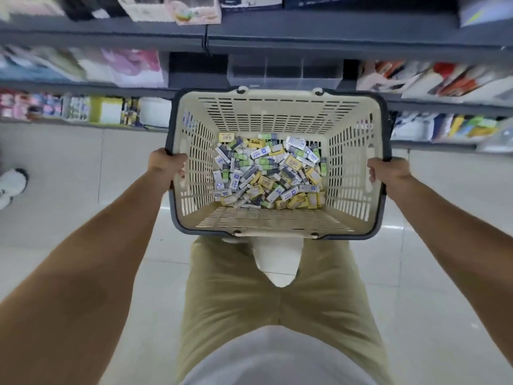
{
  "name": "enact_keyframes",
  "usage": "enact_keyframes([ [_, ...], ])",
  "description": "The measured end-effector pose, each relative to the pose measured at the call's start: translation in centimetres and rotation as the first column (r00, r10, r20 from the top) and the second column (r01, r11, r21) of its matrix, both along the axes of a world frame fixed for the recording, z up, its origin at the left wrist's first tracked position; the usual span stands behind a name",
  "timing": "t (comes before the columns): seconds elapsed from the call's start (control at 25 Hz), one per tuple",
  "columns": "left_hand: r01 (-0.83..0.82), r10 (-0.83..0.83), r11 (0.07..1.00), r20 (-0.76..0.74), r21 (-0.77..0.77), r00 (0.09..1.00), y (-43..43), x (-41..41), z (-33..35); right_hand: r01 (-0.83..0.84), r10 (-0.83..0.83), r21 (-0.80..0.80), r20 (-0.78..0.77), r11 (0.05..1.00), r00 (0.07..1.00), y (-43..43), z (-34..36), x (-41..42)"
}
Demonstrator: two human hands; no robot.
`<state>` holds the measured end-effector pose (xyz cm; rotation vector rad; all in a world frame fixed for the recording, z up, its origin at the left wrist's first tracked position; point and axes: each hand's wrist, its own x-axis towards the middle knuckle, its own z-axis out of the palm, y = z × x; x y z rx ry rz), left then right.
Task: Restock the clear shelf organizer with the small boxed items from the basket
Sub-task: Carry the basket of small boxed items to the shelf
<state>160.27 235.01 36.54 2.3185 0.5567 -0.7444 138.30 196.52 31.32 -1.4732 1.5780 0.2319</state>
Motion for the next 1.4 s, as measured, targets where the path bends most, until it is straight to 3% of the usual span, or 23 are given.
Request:
enact_keyframes([
  [0.36, 0.166, -0.168, 0.986, -0.089, -0.033, 0.982, 2.5, 5.3, -13.5, 0.102, -0.103, -0.031, -0.020, 0.994, 0.994, 5.2, -10.1, 1.0],
  [0.68, 0.125, -0.139, 0.986, -0.121, -0.113, 0.983, 2.1, 6.1, -21.7, 0.180, -0.180, -0.085, 0.011, 0.980, 0.984, 5.2, -16.8, 1.3],
  [0.8, 0.187, -0.192, 0.980, -0.082, -0.062, 0.978, 2.1, 6.0, -21.9, 0.145, -0.146, -0.120, 0.002, 0.982, 0.989, 5.4, -16.9, 1.1],
  [0.88, 0.276, -0.275, 0.961, 0.037, -0.016, 0.961, 1.8, 5.7, -21.1, 0.011, -0.034, -0.215, -0.104, 0.977, 0.994, 5.6, -16.2, 1.3],
  [1.0, 0.460, -0.445, 0.886, 0.396, 0.062, 0.803, 0.9, 3.9, -19.4, -0.153, 0.084, -0.435, -0.174, 0.887, 0.981, 6.9, -14.9, 1.3],
  [1.08, 0.585, -0.539, 0.806, 0.516, 0.088, 0.666, -0.3, 2.2, -19.5, -0.246, 0.208, -0.578, -0.133, 0.778, 0.969, 8.3, -14.6, 1.4],
  [1.16, 0.682, -0.610, 0.731, 0.486, 0.039, 0.626, -2.2, 0.7, -21.2, -0.327, 0.385, -0.693, -0.076, 0.643, 0.920, 9.8, -15.3, 2.0],
  [1.24, 0.723, -0.644, 0.688, 0.407, -0.063, 0.648, -4.7, -0.2, -24.1, -0.418, 0.540, -0.712, -0.065, 0.565, 0.839, 11.3, -17.7, 3.4],
  [1.4, 0.797, -0.736, 0.591, 0.322, -0.123, 0.596, -10.4, 0.6, -30.8, -0.725, 0.778, -0.549, -0.197, 0.416, 0.596, 11.4, -25.1, 8.3],
])
